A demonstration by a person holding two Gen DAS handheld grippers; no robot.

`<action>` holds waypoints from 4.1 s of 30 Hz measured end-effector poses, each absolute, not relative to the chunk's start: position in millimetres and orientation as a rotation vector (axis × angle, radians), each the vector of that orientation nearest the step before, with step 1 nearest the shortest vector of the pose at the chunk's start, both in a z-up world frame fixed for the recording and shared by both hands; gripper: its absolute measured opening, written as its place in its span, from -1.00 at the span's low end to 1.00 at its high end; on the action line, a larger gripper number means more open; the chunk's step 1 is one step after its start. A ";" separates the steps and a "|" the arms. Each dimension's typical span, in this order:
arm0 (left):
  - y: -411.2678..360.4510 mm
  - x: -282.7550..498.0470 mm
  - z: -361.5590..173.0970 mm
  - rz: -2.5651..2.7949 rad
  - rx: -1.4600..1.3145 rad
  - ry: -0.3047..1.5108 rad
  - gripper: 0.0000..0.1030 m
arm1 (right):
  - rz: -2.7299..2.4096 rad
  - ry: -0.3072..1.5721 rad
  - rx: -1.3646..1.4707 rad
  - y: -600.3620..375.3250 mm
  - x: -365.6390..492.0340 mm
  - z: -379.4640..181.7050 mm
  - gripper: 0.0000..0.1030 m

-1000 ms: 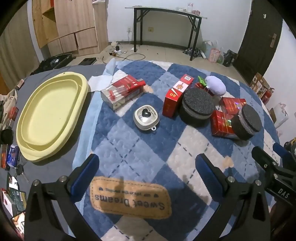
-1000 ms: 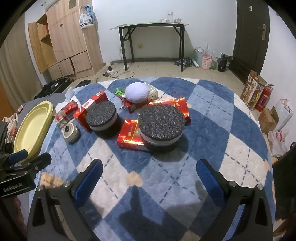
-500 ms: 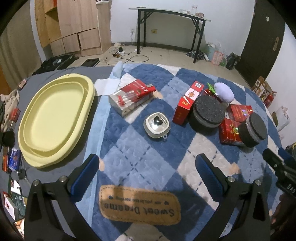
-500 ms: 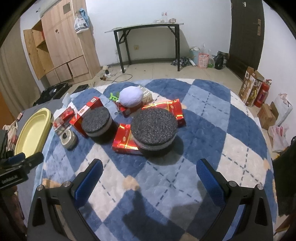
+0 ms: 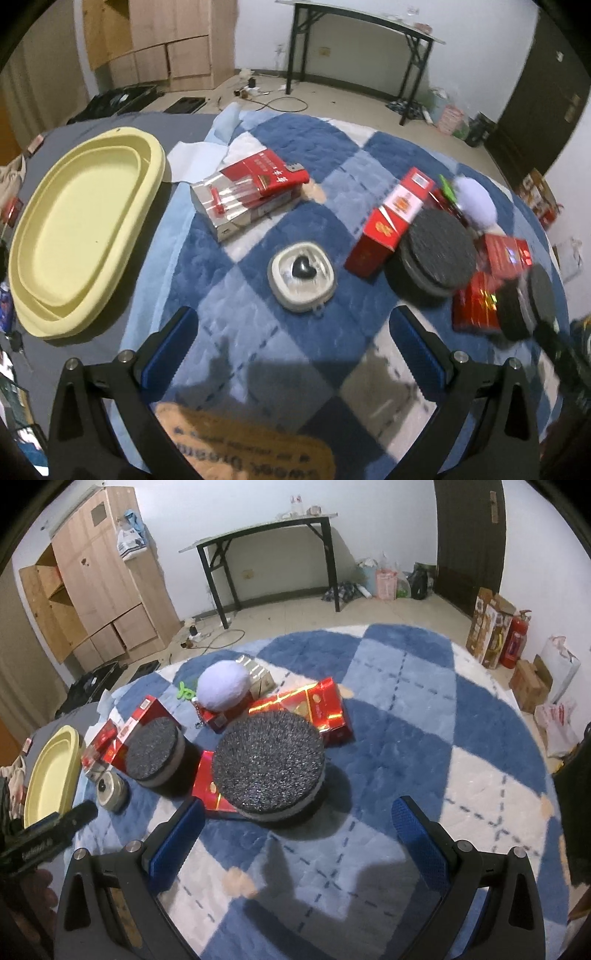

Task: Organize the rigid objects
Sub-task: 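Grasp the silver timer with the left gripper while the right grasps a black puck, then carry the timer and puck with both grippers over the yellow tray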

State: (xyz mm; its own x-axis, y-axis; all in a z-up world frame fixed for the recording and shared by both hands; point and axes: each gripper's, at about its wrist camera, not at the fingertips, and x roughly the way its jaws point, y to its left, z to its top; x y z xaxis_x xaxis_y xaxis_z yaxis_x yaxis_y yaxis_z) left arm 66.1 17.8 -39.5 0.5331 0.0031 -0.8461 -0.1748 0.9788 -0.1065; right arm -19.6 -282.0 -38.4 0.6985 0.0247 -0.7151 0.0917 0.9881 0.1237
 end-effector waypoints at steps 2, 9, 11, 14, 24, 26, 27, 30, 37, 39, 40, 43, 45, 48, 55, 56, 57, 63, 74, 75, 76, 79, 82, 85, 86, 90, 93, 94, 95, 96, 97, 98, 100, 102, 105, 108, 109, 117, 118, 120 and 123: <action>19.7 72.9 -46.6 0.126 -0.202 1.013 0.98 | -0.022 0.801 0.151 -281.1 -15.3 -41.2 0.99; 30.4 94.1 -75.3 0.155 -0.318 1.046 0.75 | -0.018 0.798 0.166 -286.2 -1.7 -48.9 0.99; 30.6 98.9 -81.0 0.158 -0.349 1.052 0.74 | -0.021 0.797 0.172 -289.2 0.1 -51.9 0.99; 32.1 99.5 -84.7 0.191 -0.351 1.045 0.47 | -0.022 0.796 0.176 -289.3 1.0 -53.9 0.91; 25.4 92.4 -77.5 0.148 -0.269 1.029 -0.01 | 0.040 0.771 0.133 -282.1 -2.7 -51.3 0.25; 24.2 89.3 -75.3 0.138 -0.259 1.029 -0.01 | 0.043 0.772 0.133 -282.0 -3.2 -50.5 0.25; 24.6 86.0 -72.8 0.127 -0.266 1.026 -0.01 | 0.046 0.772 0.140 -283.3 -3.7 -50.3 0.24; 24.3 77.3 -64.5 0.120 -0.263 1.006 -0.01 | 0.044 0.760 0.146 -286.5 -7.1 -45.8 0.24; 22.8 60.2 -24.7 0.101 -0.164 0.938 -0.01 | 0.080 0.664 0.141 -284.7 -22.0 -25.1 0.24; 23.8 57.7 -11.6 0.087 -0.132 0.923 -0.01 | 0.089 0.619 0.128 -283.5 -29.4 -16.7 0.24; 23.9 55.7 -4.6 0.089 -0.106 0.918 -0.01 | 0.091 0.613 0.120 -282.5 -31.9 -15.6 0.24; 29.9 50.6 11.9 0.103 -0.066 0.910 -0.01 | 0.110 0.609 0.099 -276.5 -38.4 -17.4 0.23; 39.6 40.5 26.6 0.106 -0.094 0.892 -0.01 | 0.129 0.628 0.090 -272.0 -41.3 -20.8 0.23; 48.0 30.0 48.2 0.086 -0.096 0.885 -0.01 | 0.138 0.634 0.089 -270.2 -43.1 -20.1 0.23; 76.8 7.6 73.7 0.141 0.009 0.796 -0.01 | 0.153 0.629 0.059 -260.1 -47.2 -13.2 0.23; 81.6 5.7 71.2 0.151 0.001 0.791 -0.01 | 0.154 0.629 0.057 -258.1 -47.7 -13.0 0.23; 89.0 3.7 65.9 0.166 -0.028 0.791 -0.01 | 0.157 0.632 0.051 -256.1 -48.0 -13.2 0.23; 105.2 13.0 55.6 0.184 -0.168 0.817 -0.01 | 0.160 0.650 -0.015 -240.8 -48.9 -18.2 0.23; 90.6 15.2 43.0 0.134 -0.167 0.843 -0.01 | 0.135 0.687 -0.027 -239.8 -42.5 -26.8 0.23; 87.1 15.9 41.3 0.131 -0.155 0.847 -0.01 | 0.131 0.687 -0.025 -240.8 -42.2 -26.7 0.23; 83.9 16.4 40.4 0.126 -0.143 0.849 -0.01 | 0.130 0.687 -0.023 -241.3 -41.6 -26.5 0.23; 77.7 17.7 39.4 0.117 -0.119 0.852 -0.01 | 0.132 0.683 -0.015 -242.4 -41.5 -25.1 0.23; 79.2 18.6 42.3 0.111 -0.129 0.851 -0.01 | 0.137 0.683 -0.015 -242.9 -41.1 -24.8 0.23; 89.0 20.2 48.1 0.126 -0.140 0.841 -0.01 | 0.152 0.676 -0.017 -241.8 -42.8 -23.0 0.23; 96.6 21.0 52.3 0.141 -0.154 0.833 -0.01 | 0.165 0.670 -0.020 -239.5 -43.1 -19.7 0.23; 157.6 26.5 73.8 0.241 -0.251 0.790 -0.01 | 0.304 0.649 -0.002 -204.7 -37.4 11.6 0.23; 206.7 26.7 77.0 0.350 -0.246 0.782 -0.01 | 0.422 0.634 -0.051 -149.5 -21.3 32.5 0.23; 219.5 26.3 74.8 0.375 -0.251 0.789 -0.01 | 0.451 0.639 -0.051 -137.2 -16.0 35.5 0.23; 232.6 26.2 70.6 0.393 -0.264 0.803 -0.01 | 0.503 0.646 -0.051 -109.5 -6.4 39.8 0.23; 252.5 26.1 62.3 0.417 -0.302 0.823 -0.01 | 0.538 0.650 -0.061 -87.1 0.5 41.3 0.23; 264.0 26.7 56.1 0.429 -0.328 0.839 -0.01 | 0.570 0.654 -0.074 -66.2 5.9 41.6 0.23; 274.6 28.0 49.4 0.441 -0.352 0.853 -0.01 | 0.596 0.655 -0.086 -50.1 9.6 41.0 0.23; 295.3 31.9 29.9 0.474 -0.390 0.897 -0.01 | 0.647 0.670 -0.135 -8.3 19.2 34.1 0.23; 307.4 35.8 8.1 0.489 -0.430 0.934 -0.01 | 0.690 0.707 -0.190 30.9 29.9 17.9 0.23; 313.1 39.4 -17.6 0.490 -0.459 0.979 -0.01 | 0.704 0.757 -0.283 67.4 45.0 -10.8 0.23; 319.3 45.1 -33.4 0.488 -0.475 0.997 -0.01 | 0.706 0.802 -0.342 87.2 60.4 -34.3 0.23; 322.2 46.5 -36.6 0.488 -0.478 1.004 -0.01 | 0.708 0.805 -0.359 92.5 65.3 -37.3 0.23; 329.2 62.4 -55.6 0.431 -0.460 1.010 -0.01 | 0.733 0.820 -0.464 132.0 88.4 -59.4 0.22; 331.2 63.7 -58.2 0.428 -0.473 1.013 -0.01 | 0.733 0.815 -0.471 134.0 88.7 -61.3 0.22; 330.5 64.7 -64.9 0.419 -0.492 1.035 0.00 | 0.738 0.825 -0.488 138.6 90.7 -69.9 0.22; 325.0 67.0 -78.7 0.416 -0.491 1.077 0.00 | 0.729 0.845 -0.502 141.7 92.6 -87.8 0.22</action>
